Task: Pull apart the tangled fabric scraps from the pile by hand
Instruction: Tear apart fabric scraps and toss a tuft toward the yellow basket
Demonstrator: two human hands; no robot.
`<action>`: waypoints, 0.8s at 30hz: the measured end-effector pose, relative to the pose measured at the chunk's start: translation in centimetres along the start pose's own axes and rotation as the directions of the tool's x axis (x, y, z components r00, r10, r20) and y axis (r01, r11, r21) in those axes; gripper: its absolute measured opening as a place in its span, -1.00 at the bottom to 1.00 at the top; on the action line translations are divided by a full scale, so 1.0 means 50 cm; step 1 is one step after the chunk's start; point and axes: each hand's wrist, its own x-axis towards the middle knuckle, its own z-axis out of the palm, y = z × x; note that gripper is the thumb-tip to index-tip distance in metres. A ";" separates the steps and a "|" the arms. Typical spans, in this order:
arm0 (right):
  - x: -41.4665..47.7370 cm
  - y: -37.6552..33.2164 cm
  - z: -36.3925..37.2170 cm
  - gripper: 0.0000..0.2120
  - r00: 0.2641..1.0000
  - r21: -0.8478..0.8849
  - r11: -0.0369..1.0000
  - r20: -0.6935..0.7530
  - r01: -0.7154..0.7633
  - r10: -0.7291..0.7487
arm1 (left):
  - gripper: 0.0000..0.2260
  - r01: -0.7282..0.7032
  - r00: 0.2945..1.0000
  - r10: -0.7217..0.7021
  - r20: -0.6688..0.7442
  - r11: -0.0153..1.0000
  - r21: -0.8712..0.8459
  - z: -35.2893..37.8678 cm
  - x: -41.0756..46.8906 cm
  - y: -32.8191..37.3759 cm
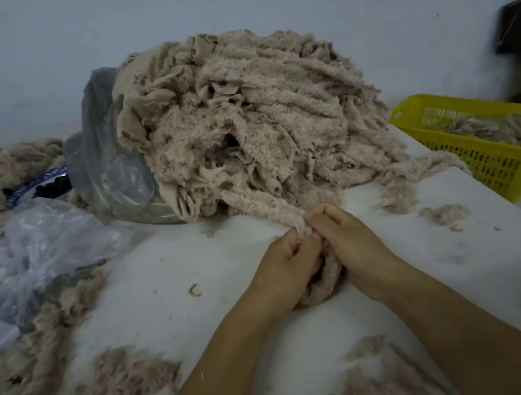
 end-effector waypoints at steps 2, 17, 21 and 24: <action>0.001 0.004 0.003 -0.65 1.000 -0.006 1.000 -0.019 -0.012 0.011 | -0.72 0.025 1.000 -0.025 0.004 0.999 -0.029 0.004 0.000 -0.003; -0.018 0.013 0.032 -0.66 0.971 -0.594 0.772 0.202 0.224 -0.126 | -0.79 0.091 0.973 -0.229 -0.042 0.543 -0.835 -0.069 0.029 -0.014; -0.018 0.004 0.014 -0.65 0.983 -0.484 0.857 0.134 0.177 -0.127 | -0.77 0.009 0.957 -0.235 -0.170 0.610 -0.792 -0.072 0.035 -0.021; -0.019 0.003 0.025 -0.63 0.976 -0.442 0.870 0.124 0.218 -0.182 | -0.75 -0.014 0.925 -0.300 -0.232 0.585 -0.811 -0.073 0.041 -0.022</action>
